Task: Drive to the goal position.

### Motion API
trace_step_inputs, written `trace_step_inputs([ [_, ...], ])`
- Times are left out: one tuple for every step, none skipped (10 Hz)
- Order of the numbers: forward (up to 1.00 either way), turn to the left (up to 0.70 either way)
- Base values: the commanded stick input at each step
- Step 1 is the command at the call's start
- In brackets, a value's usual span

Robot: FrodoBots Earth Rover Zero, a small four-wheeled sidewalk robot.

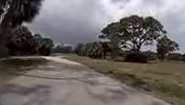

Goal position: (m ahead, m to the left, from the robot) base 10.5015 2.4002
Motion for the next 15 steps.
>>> trace_step_inputs([
  [0.85,0.00],
  [0.85,0.00],
  [0.85,0.00],
  [0.85,0.00],
  [0.85,0.00],
  [0.85,0.00],
  [0.85,0.00],
  [0.85,0.00],
  [0.85,0.00],
  [0.85,0.00],
  [0.85,0.11],
  [0.85,0.34],
  [0.85,0.34],
  [0.85,0.34],
  [0.85,0.16],
])
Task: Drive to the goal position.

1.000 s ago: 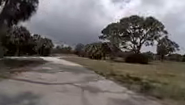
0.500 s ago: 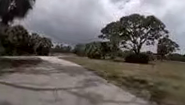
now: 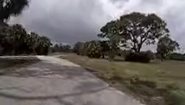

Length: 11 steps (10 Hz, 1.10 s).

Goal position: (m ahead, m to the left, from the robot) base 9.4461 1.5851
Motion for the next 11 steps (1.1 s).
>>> trace_step_inputs([
  [0.85,0.02],
  [0.85,0.00],
  [0.85,0.00],
  [0.85,0.00],
  [0.85,0.00],
  [0.85,0.00],
  [0.85,0.00],
  [0.85,0.01],
  [0.85,0.20],
  [0.85,0.34],
  [0.85,0.34],
])
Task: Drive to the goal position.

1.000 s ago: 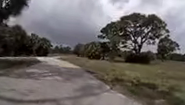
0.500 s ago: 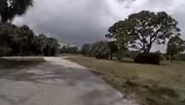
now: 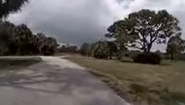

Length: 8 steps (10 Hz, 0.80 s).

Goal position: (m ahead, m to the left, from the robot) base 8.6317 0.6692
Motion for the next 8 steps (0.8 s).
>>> trace_step_inputs([
  [0.85,0.19],
  [0.85,0.00],
  [0.85,0.00],
  [0.85,0.00],
  [0.85,0.00],
  [0.85,0.34],
  [0.85,0.34],
  [0.85,0.34],
])
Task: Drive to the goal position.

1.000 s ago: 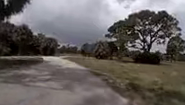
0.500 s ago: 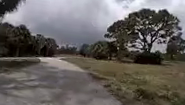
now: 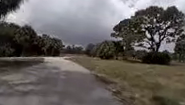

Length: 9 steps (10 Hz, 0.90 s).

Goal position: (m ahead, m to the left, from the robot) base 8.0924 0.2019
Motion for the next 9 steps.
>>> trace_step_inputs([
  [0.85,0.34],
  [0.85,0.34],
  [0.85,0.34],
  [0.85,0.34],
  [0.85,0.04],
  [0.85,0.00],
  [0.85,0.00],
  [0.85,0.00],
  [0.85,0.00],
])
